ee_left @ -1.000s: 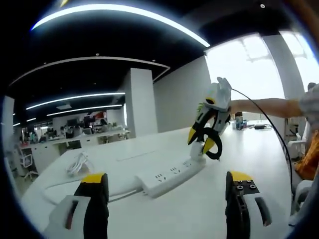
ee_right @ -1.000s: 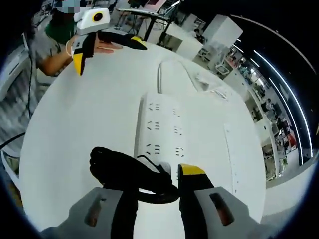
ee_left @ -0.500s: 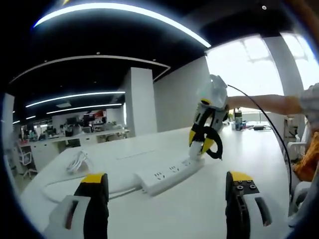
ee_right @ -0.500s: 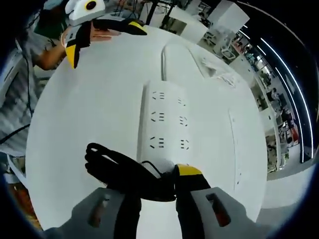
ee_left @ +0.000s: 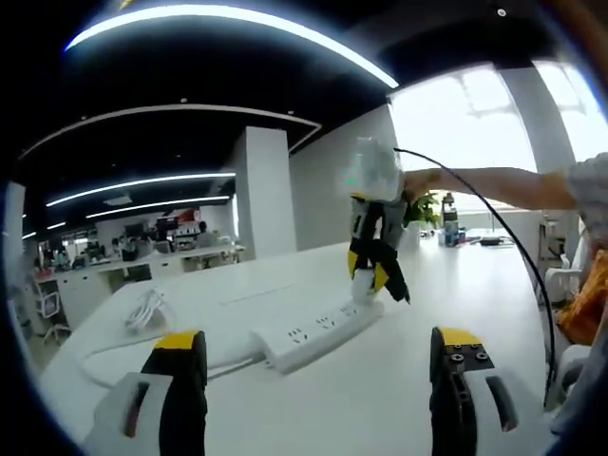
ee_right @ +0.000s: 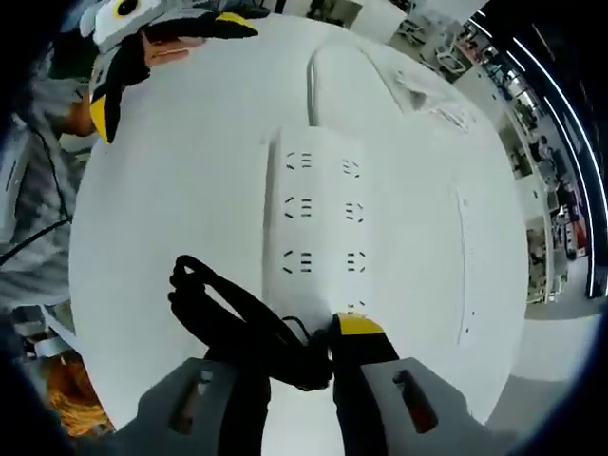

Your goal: Straighten the power strip on the desk, plug the charger into it

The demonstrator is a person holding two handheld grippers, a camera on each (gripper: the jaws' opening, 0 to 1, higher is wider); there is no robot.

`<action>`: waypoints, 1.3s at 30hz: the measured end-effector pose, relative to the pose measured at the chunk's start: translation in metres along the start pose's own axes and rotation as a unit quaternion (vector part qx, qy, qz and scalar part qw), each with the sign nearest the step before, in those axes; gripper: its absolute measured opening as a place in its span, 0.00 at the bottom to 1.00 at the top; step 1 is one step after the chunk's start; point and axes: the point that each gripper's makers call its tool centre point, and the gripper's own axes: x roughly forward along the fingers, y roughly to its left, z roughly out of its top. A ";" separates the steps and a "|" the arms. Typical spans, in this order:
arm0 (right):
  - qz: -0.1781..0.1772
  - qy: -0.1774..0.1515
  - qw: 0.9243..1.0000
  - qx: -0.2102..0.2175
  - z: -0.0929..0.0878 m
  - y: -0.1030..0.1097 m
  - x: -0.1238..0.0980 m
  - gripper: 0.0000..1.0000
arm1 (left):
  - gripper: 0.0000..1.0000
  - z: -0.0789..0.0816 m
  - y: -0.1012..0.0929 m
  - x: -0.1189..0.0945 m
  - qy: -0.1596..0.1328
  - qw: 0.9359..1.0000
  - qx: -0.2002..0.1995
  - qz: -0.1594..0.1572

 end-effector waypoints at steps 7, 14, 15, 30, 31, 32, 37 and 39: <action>0.023 0.046 0.999 0.005 0.000 0.004 0.005 0.21 | 0.99 0.008 -0.006 -0.005 -0.010 1.000 -0.001 -0.002; -0.030 0.059 0.998 0.001 -0.005 0.006 0.008 0.20 | 0.99 0.011 -0.010 -0.005 -0.011 1.000 -0.005 0.001; -0.035 0.041 0.999 0.005 -0.006 0.007 0.007 0.20 | 0.99 0.011 -0.012 -0.005 -0.012 1.000 -0.007 0.001; -0.142 -0.090 0.985 -0.047 -0.002 -0.005 0.010 0.44 | 0.99 -0.011 -0.004 -0.017 0.024 0.999 -0.007 0.025; -0.144 -0.106 0.983 -0.034 0.001 -0.006 0.008 0.51 | 0.99 -0.011 -0.004 -0.017 0.023 0.999 -0.008 0.025; -0.147 -0.115 0.982 -0.022 0.002 -0.007 0.006 0.55 | 0.99 -0.011 -0.004 -0.017 0.021 0.999 -0.011 0.025; -0.152 -0.136 0.979 -0.024 0.000 -0.012 0.002 0.58 | 0.99 -0.011 -0.005 -0.019 0.018 0.999 -0.015 0.024; -0.155 -0.151 0.976 -0.018 0.002 -0.012 -0.001 0.59 | 0.99 -0.013 -0.005 -0.019 0.022 0.999 -0.015 0.024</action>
